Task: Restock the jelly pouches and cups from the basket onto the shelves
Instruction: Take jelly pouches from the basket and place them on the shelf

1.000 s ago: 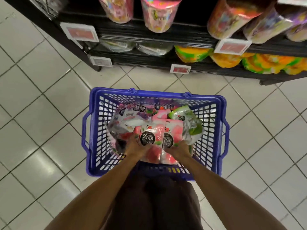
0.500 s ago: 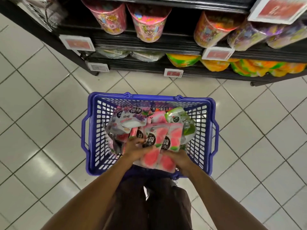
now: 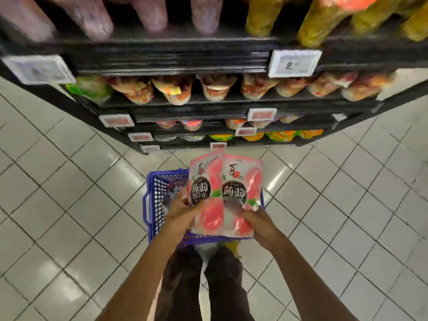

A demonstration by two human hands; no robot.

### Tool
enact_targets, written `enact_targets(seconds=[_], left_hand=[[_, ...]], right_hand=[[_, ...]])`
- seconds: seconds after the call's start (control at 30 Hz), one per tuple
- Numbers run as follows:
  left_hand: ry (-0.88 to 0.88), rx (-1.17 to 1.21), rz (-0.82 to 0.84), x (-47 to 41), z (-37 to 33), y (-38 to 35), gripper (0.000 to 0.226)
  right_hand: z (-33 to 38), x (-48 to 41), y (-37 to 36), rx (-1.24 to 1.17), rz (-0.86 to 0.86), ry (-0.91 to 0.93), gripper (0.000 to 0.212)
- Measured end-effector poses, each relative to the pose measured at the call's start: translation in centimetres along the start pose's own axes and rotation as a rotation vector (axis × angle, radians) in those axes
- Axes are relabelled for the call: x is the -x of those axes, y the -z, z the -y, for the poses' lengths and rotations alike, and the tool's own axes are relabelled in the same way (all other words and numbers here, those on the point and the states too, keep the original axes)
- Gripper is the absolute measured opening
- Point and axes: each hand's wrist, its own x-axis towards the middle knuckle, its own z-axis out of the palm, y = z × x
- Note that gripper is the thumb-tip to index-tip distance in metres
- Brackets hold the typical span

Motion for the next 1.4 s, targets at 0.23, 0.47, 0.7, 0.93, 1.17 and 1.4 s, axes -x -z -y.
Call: enact_targets(seconds=[0.23,0.47,0.7,0.93,1.17,1.4], left_hand=[[-0.209,-0.036,0.122,10.6,-14.5,-0.5,0.075],[-0.540,-0.090,0.122,18.4,-25.6,-2.6,0.073],[-0.797,-0.148,0.213,25.1,-33.1,-6.2,0.077],[-0.911,-0.107,0.351,28.2,-38.0,-13.0,0.084],[-1.038,-0.072,0.366,29.4,-42.9,-21.5,0.083],[-1.124,0.024,0.259,29.5,-47.6,-29.7,0.078]], right_hand=[[11.6,12.9,-5.5,0.139,-0.093,0.257,0.059],[17.7,22.9,-8.7,0.109,-0.186,0.526,0.052],[21.9,29.1,-8.6,0.026,-0.273,0.821,0.038],[27.9,33.1,-5.1,-0.067,-0.408,1.018,0.053],[35.9,35.3,0.6,-0.067,-0.488,1.226,0.048],[44.7,36.6,6.6,-0.050,-0.447,1.339,0.053]])
